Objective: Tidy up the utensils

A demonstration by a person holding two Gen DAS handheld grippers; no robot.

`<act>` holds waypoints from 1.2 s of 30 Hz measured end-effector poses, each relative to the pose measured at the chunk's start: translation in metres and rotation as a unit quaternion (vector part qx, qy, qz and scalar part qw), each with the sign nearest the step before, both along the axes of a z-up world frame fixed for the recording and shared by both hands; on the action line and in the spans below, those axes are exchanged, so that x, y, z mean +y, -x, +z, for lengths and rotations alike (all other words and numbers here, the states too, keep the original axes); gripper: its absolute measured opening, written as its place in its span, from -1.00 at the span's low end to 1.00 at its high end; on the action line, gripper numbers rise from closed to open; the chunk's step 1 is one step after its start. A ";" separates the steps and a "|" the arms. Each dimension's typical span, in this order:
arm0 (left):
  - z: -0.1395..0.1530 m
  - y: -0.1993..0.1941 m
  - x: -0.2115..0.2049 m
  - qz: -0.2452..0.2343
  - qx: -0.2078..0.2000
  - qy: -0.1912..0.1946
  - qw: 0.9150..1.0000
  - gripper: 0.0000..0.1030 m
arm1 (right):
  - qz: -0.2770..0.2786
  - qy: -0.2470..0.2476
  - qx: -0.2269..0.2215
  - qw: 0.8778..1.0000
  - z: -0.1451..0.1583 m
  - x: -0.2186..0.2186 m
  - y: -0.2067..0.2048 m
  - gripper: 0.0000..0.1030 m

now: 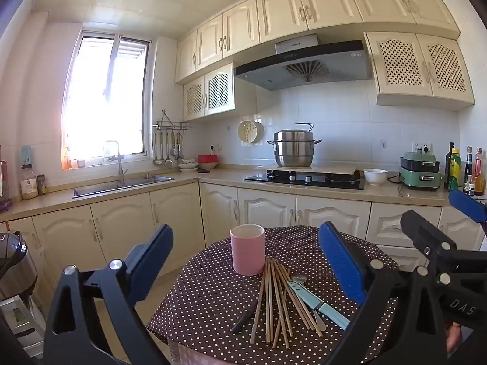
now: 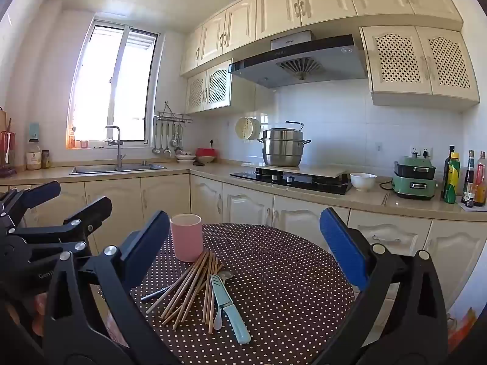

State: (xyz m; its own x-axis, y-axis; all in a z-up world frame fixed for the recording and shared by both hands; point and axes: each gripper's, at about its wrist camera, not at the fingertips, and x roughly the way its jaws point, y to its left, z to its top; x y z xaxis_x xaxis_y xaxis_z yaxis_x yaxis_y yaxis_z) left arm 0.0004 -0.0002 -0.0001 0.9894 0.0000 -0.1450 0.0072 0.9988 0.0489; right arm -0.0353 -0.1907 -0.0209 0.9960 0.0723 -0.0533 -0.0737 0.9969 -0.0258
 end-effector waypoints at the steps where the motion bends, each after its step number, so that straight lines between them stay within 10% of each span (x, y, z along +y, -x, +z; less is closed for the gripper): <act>1: 0.000 0.000 0.000 0.000 -0.001 0.000 1.000 0.84 | 0.000 0.000 0.000 1.000 0.000 0.000 0.000 0.89; 36: -0.003 -0.007 0.005 0.000 0.004 0.003 1.000 0.84 | 0.001 0.001 0.007 1.000 -0.005 0.004 -0.008 0.89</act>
State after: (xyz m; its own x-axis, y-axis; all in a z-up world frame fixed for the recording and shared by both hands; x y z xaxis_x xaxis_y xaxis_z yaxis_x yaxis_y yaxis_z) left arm 0.0073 0.0050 -0.0031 0.9881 -0.0009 -0.1538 0.0074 0.9991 0.0420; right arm -0.0274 -0.1870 -0.0258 0.9950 0.0741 -0.0671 -0.0760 0.9968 -0.0261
